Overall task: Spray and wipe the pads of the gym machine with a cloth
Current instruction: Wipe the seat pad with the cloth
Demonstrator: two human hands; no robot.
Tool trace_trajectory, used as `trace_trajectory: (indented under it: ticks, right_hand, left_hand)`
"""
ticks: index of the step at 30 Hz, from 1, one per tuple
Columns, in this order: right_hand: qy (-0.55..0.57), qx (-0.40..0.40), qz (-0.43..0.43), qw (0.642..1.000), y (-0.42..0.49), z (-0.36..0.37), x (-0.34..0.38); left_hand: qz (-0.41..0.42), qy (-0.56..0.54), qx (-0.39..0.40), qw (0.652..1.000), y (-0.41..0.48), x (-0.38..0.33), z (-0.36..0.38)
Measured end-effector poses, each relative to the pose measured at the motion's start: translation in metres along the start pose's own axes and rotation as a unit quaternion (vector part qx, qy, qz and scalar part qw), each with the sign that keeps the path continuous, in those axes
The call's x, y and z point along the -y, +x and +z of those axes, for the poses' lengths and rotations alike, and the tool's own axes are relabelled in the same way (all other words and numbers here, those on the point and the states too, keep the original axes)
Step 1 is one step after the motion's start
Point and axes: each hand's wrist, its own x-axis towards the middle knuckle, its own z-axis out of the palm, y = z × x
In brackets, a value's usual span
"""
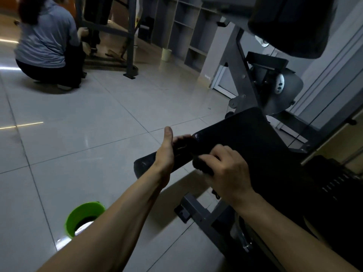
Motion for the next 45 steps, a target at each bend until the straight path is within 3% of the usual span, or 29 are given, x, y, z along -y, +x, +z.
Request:
trace_trajectory:
  ticks: [4,7,11,14,16,17,19,22,27,32,40,45]
  right_hand:
    - [0.006,-0.009,0.052,0.999,0.070,0.020,0.032]
    - [0.062,-0.029,0.157,0.985,0.083,0.020,0.046]
    - [0.220,0.021,0.125,0.967,0.060,0.007,0.058]
    - [0.292,0.003,0.118,0.949,0.044,-0.010,0.042]
    - [0.258,-0.017,0.217,0.941,0.043,-0.011,0.010]
    - [0.236,0.010,0.293,0.926,0.046,-0.008,-0.009]
    - [0.201,0.128,0.420,0.876,0.054,0.003,-0.038]
    - [0.127,0.221,0.443,0.860,0.053,0.025,-0.052]
    - [0.112,0.213,0.449,0.861,0.050,0.031,-0.052]
    - [0.105,0.208,0.455,0.859,0.053,0.033,-0.051]
    - [0.122,0.185,0.485,0.846,0.043,0.022,-0.035]
    - [0.119,0.202,0.511,0.827,0.040,0.018,-0.026]
  left_hand:
    - [-0.002,-0.012,-0.021,1.000,-0.009,-0.003,-0.004]
    - [-0.002,-0.033,-0.122,0.992,-0.023,-0.003,-0.010]
    - [0.025,-0.082,-0.032,0.996,-0.040,-0.001,0.002]
    - [0.064,-0.051,-0.078,0.994,-0.033,-0.001,0.016]
    - [0.073,0.016,-0.141,0.987,-0.022,-0.002,0.017]
    - [0.072,0.049,-0.145,0.986,-0.018,-0.003,0.016]
    - [0.079,0.084,-0.080,0.990,-0.013,-0.002,0.019]
    - [0.103,0.122,0.020,0.987,-0.004,-0.003,0.030]
    - [0.027,0.130,0.054,0.990,0.045,-0.021,0.035]
    - [-0.037,0.190,0.135,0.972,0.088,-0.038,0.041]
    - [0.003,0.196,0.244,0.950,0.048,-0.042,0.007]
    - [0.013,0.236,0.264,0.935,0.085,-0.038,0.031]
